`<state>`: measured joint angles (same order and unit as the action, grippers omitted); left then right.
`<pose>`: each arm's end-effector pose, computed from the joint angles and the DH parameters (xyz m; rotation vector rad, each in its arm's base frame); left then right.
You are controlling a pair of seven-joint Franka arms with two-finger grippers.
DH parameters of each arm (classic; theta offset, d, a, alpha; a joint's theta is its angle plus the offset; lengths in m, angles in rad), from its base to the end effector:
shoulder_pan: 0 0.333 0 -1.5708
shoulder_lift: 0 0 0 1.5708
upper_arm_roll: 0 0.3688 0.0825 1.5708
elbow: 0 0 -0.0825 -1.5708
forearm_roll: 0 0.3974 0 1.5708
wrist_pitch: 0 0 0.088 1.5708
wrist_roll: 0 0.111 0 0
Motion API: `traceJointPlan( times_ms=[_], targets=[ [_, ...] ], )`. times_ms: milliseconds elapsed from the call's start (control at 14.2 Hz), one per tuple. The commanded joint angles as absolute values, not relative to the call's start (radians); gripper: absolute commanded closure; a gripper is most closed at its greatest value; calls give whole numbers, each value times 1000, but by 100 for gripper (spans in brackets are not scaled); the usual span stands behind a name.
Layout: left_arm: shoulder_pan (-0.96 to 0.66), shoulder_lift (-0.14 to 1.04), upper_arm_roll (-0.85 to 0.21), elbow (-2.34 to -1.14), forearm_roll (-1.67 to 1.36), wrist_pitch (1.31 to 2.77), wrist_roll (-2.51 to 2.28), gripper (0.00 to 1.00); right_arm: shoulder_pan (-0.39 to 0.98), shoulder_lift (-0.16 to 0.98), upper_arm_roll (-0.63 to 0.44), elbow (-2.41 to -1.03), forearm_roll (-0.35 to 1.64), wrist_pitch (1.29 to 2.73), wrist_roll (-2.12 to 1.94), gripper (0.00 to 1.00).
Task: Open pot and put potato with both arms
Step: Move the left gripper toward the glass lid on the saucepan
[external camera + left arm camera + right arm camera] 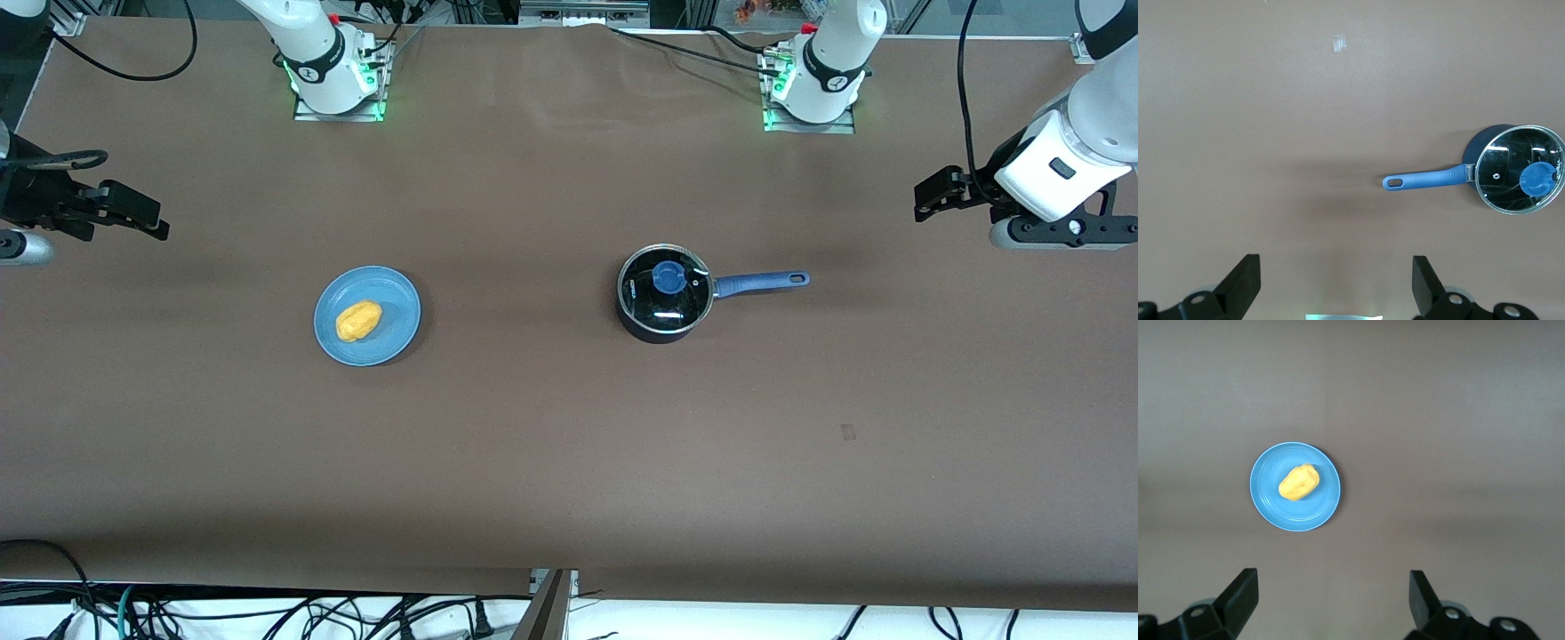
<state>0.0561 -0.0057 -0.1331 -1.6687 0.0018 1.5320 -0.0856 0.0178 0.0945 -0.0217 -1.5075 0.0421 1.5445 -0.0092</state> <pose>0.5548 -0.0428 0.6263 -3.1217 -0.0134 0.2038 0.5982 0.0031 0.6467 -3.0999 -0.0081 0.0887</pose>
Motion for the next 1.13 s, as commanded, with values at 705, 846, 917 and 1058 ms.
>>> traceJointPlan(
  times_ms=[705, 846, 917, 1058],
  targets=[
    [72, 8, -150, -1667, -52, 1539, -78, 0, 9, 106, -18, -1483, 63, 1539, -12, 0],
    [72, 38, -207, -1666, -54, 1548, -153, 0, 9, 106, -18, -1483, 63, 1539, -11, 0],
    [72, 61, -227, -1666, -81, 1552, -213, 0, 9, 106, -18, -1483, 63, 1539, -11, 0],
    [71, 112, -251, -1669, -161, 1571, -287, 0, 9, 106, -18, -1483, 63, 1539, -9, 0]
  ],
)
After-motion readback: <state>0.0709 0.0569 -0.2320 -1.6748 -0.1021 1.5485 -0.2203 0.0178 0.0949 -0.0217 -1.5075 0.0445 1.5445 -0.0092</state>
